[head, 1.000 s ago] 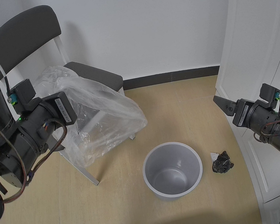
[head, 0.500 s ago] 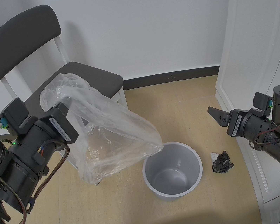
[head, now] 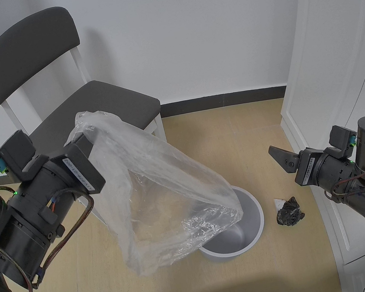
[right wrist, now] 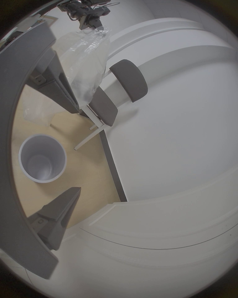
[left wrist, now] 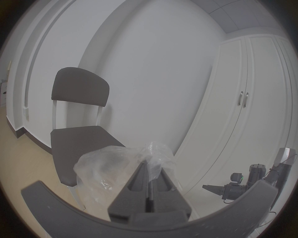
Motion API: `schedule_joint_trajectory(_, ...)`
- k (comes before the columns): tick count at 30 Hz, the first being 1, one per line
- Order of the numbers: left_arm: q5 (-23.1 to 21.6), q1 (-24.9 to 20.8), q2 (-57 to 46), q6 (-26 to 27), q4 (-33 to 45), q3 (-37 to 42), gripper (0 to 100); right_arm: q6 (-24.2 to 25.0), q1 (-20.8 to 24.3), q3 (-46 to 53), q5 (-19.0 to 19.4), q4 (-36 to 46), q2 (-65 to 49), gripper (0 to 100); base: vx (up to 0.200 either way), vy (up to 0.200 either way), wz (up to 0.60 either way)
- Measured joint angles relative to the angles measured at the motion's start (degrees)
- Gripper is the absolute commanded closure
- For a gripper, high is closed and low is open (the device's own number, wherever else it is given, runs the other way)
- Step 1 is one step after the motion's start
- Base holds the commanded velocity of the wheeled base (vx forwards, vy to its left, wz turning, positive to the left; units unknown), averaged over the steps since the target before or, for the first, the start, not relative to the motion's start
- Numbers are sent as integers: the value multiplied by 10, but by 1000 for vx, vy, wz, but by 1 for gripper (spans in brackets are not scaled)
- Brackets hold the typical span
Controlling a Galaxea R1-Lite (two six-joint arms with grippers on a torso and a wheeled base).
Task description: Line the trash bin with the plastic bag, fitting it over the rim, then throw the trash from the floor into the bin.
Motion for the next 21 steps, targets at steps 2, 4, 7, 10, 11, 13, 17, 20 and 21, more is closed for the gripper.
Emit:
schedule_joint_trajectory(2, 0, -4, 0, 0, 0, 0, 100, -1, 2, 1, -1, 0, -1, 0, 0, 0, 0)
schedule_joint_trajectory(4, 0, -5, 0, 0, 0, 1, 100, -2, 3, 1, -1, 0, -2, 0, 0, 0, 0)
schedule_joint_trajectory(7, 0, -6, 0, 0, 0, 0, 100, -2, 6, 1, -2, 0, -5, 0, 0, 0, 0)
schedule_joint_trajectory(10, 1, -7, -1, 0, 0, 0, 100, -2, 7, 1, -2, 0, -5, 0, 0, 0, 0)
schedule_joint_trajectory(11, 1, -7, -1, 0, 0, 0, 100, -2, 8, 1, -2, 0, -5, 0, 0, 0, 0)
schedule_joint_trajectory(13, 1, -7, -1, -1, 0, 0, 100, -2, 8, 2, -2, 0, -5, 0, 0, 0, 0)
schedule_joint_trajectory(17, 1, -8, -1, -1, 0, 0, 100, -2, 8, 2, -2, 0, -5, 0, 0, 0, 0)
schedule_joint_trajectory(20, 1, -9, -1, -2, 0, 0, 100, -2, 8, 2, -2, 0, -5, 0, 0, 0, 0)
schedule_joint_trajectory(21, 1, -10, -1, -2, 0, 0, 100, -2, 8, 2, -2, 0, -6, 0, 0, 0, 0)
